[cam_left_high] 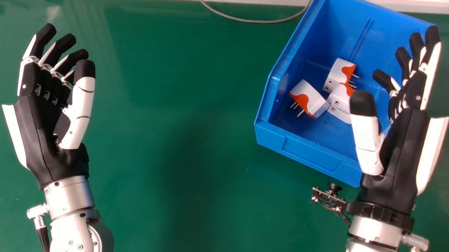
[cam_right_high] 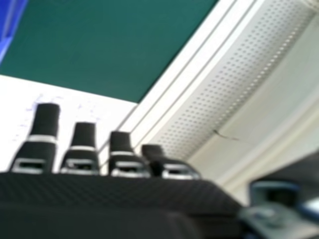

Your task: Pick all objects and put in blue box

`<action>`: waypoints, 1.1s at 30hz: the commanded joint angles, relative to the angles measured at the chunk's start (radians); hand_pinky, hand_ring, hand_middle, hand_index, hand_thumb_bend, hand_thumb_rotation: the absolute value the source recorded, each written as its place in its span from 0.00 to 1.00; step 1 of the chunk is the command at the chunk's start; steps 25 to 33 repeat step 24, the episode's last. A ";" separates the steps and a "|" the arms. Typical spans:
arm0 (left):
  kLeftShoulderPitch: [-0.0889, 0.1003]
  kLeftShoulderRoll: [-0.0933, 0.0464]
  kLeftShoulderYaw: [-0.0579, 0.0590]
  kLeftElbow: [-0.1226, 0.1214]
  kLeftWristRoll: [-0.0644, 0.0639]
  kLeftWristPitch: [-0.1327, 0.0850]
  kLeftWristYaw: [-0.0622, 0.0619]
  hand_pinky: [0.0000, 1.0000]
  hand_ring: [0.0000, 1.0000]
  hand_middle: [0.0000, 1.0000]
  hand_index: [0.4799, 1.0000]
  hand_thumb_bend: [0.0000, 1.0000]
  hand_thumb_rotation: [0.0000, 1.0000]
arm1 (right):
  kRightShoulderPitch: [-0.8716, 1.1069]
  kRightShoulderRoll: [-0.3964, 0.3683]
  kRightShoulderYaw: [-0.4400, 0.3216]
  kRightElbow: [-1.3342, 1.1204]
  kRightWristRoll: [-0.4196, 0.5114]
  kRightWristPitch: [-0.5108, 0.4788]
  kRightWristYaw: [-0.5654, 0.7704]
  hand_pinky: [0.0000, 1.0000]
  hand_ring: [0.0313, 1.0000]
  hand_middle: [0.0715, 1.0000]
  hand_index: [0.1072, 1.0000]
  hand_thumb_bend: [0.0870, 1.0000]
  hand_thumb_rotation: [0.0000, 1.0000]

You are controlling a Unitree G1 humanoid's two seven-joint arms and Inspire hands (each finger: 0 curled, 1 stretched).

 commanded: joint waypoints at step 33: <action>-0.048 -0.012 -0.018 0.020 0.016 0.005 -0.001 0.64 0.70 0.75 0.61 0.66 0.41 | 0.021 0.017 -0.028 -0.055 0.005 -0.029 0.025 0.77 0.91 0.93 0.95 0.72 1.00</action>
